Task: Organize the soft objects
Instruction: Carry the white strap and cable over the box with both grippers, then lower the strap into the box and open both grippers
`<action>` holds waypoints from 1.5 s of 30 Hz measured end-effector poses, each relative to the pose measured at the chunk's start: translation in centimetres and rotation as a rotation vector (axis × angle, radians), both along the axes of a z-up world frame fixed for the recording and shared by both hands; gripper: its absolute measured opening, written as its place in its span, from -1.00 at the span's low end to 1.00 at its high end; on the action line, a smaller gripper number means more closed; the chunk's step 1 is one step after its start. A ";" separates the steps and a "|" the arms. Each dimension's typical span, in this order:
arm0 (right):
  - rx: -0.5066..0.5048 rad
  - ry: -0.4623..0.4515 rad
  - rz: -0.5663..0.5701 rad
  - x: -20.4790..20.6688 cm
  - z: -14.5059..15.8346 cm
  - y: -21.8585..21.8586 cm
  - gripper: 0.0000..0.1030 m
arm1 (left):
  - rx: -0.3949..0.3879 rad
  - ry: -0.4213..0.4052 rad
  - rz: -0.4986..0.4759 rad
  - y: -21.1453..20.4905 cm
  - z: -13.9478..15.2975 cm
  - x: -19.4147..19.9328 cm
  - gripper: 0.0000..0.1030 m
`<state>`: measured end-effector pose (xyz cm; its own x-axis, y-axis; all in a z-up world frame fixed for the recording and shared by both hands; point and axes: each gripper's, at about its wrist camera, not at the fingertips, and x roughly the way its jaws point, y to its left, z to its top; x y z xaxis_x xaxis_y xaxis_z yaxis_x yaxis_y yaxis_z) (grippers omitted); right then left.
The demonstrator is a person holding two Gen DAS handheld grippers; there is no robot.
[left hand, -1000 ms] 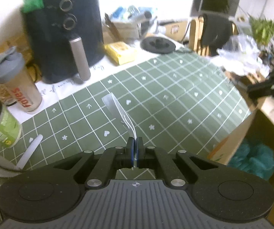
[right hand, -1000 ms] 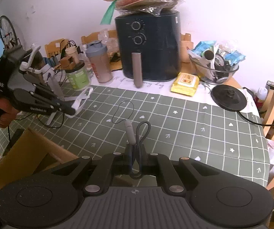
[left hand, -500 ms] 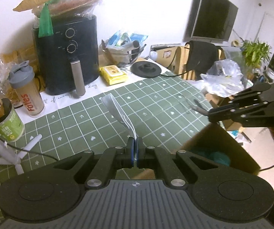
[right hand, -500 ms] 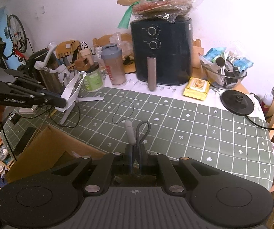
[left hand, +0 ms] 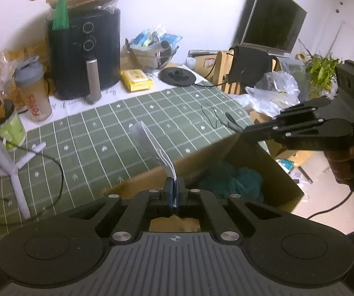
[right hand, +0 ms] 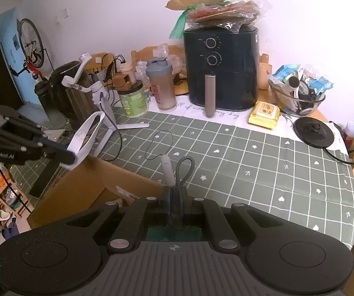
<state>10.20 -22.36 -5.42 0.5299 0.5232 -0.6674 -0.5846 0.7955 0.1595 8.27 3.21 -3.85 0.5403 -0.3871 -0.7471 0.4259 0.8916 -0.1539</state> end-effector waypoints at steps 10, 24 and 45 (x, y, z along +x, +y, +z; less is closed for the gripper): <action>-0.007 0.010 0.013 -1.9 -0.1 0.6 -0.82 | 0.030 0.084 0.075 0.0 -2.1 -2.7 -0.58; -0.024 0.025 0.060 -3.8 0.2 3.2 -0.82 | 0.012 0.053 0.218 1.0 -1.9 -5.6 -0.18; -0.149 -0.041 0.099 -4.0 1.7 8.3 1.00 | 0.016 0.036 0.416 2.9 -0.8 -7.3 -0.09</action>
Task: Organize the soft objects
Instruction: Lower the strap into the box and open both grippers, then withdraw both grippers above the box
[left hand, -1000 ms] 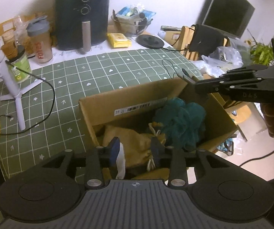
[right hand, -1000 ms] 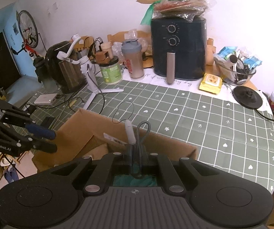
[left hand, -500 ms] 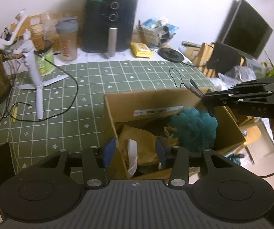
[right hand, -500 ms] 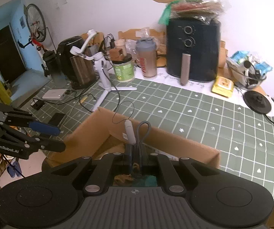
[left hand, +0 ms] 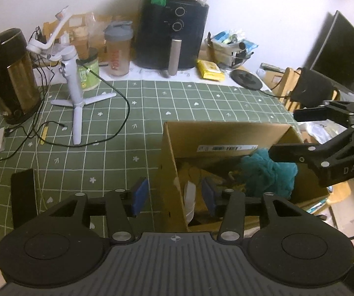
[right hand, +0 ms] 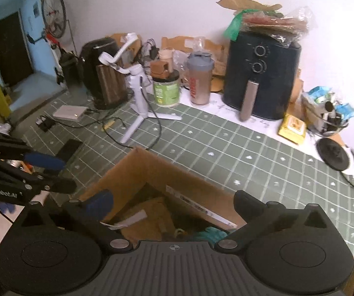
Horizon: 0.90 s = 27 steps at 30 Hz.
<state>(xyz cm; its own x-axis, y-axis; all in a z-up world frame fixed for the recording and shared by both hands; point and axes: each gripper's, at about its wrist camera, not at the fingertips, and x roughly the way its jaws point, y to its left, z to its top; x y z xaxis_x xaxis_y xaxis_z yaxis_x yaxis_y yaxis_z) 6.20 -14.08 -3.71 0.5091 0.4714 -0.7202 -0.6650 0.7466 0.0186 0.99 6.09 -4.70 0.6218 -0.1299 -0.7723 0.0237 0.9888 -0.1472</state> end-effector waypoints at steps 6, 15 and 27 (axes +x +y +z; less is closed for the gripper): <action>-0.073 -0.030 -0.057 -1.5 -0.8 -0.9 1.00 | 0.004 -0.029 0.028 -1.0 0.6 -0.2 0.66; -0.064 -0.034 -0.226 -3.8 -0.8 -3.7 1.00 | 0.086 -0.083 0.046 -3.8 2.2 -0.4 1.00; -0.097 0.174 -0.382 -4.8 -2.2 -6.9 1.00 | 0.156 0.048 0.073 -5.4 1.2 -0.2 1.00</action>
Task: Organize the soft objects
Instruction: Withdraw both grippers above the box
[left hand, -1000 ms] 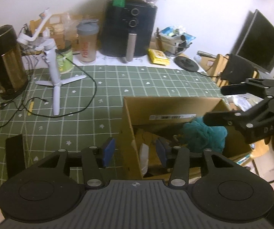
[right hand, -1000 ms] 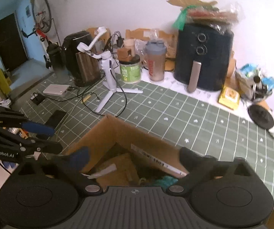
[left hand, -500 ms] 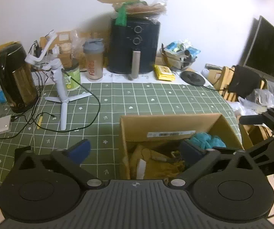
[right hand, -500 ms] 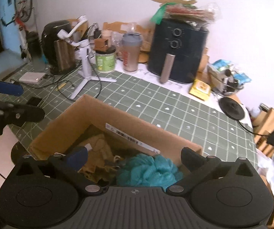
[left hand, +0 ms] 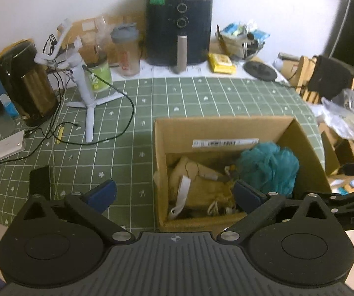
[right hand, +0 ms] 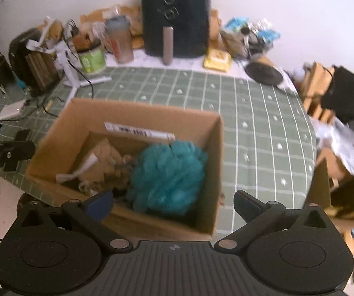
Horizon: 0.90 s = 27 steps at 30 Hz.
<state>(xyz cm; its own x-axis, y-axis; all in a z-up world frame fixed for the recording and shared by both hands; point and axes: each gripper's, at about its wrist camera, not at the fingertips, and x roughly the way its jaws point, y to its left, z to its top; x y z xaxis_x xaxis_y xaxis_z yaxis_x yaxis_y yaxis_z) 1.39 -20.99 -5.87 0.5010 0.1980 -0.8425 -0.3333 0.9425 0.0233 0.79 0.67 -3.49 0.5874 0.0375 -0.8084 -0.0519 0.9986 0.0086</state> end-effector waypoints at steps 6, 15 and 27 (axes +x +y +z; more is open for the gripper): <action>-0.036 0.046 -0.018 -0.9 -0.8 -0.3 1.00 | 0.022 0.062 0.005 -0.6 -0.9 -0.4 1.00; -0.073 0.119 -0.025 -1.1 -2.0 -0.5 1.00 | -0.001 0.188 0.021 -0.7 -2.3 -0.3 1.00; -0.082 0.166 -0.016 -1.2 -2.3 -0.1 1.00 | -0.026 0.221 0.002 -1.4 -2.2 -0.7 1.00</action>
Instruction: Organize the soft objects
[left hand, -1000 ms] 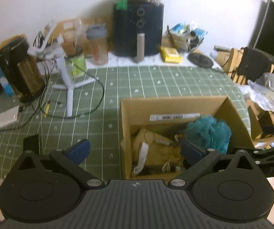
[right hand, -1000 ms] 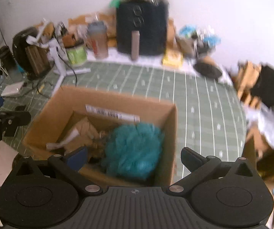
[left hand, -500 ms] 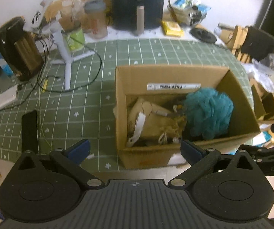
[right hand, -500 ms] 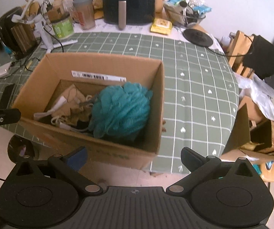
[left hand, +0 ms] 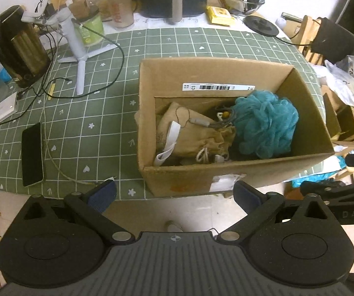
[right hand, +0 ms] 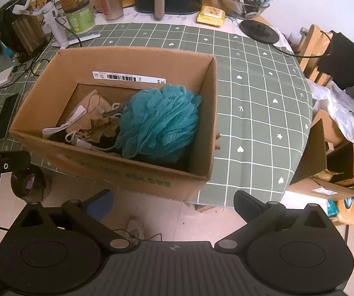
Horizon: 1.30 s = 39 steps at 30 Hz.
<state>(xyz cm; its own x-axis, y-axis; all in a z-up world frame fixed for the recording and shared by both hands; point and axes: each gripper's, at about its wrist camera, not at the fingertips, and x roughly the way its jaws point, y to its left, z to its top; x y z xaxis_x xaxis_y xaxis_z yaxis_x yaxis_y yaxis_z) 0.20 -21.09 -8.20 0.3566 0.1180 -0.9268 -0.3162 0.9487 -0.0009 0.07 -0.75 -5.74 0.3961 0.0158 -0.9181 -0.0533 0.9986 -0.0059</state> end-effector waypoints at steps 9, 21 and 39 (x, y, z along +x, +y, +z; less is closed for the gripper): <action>-0.014 0.011 -0.004 0.0 0.2 0.2 1.00 | -0.006 0.003 -0.009 -0.3 0.2 0.0 1.00; -0.021 0.012 -0.009 0.0 0.3 0.3 1.00 | -0.003 0.010 -0.004 -0.2 0.1 0.0 1.00; -0.019 0.015 -0.018 -0.1 0.3 0.2 1.00 | -0.006 0.017 -0.006 -0.2 0.1 -0.3 1.00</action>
